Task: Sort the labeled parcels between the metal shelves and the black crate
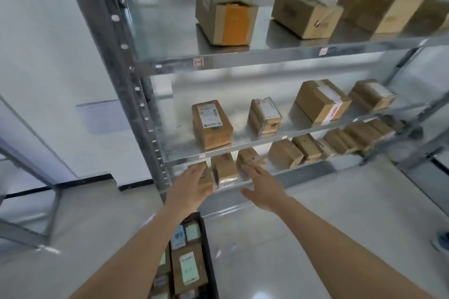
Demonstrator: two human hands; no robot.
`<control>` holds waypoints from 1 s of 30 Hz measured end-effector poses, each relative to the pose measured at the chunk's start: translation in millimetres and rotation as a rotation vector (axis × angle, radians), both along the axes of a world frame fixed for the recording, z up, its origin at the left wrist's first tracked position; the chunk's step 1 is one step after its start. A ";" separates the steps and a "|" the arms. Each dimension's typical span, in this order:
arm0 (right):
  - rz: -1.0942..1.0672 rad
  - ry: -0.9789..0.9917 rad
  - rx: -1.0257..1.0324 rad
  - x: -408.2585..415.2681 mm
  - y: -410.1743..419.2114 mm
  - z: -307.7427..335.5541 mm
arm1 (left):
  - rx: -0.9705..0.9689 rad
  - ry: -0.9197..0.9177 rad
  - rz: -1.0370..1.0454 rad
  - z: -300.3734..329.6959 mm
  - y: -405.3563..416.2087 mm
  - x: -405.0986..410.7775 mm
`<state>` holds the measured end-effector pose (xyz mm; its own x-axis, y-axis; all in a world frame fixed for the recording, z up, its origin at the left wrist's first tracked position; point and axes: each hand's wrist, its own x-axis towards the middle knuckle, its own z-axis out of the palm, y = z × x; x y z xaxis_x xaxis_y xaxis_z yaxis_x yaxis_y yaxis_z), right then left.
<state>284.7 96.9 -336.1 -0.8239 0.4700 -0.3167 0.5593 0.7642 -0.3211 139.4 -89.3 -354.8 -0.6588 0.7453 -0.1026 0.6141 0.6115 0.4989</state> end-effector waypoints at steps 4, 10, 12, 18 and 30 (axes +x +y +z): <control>0.030 0.003 0.025 29.0 12.5 61.6 | 0.046 0.015 0.023 58.6 13.9 28.0; 0.100 -0.007 0.085 72.7 33.1 117.7 | 0.053 0.001 0.062 92.6 27.7 60.4; 0.127 0.002 0.098 84.1 38.6 128.4 | 0.068 -0.006 0.078 98.0 29.3 70.2; 0.160 -0.019 0.086 93.2 52.0 127.1 | 0.062 -0.024 0.140 96.6 33.0 86.6; 0.124 -0.128 -0.168 -0.2 56.1 -8.2 | 0.004 -0.212 0.282 -21.1 20.5 21.9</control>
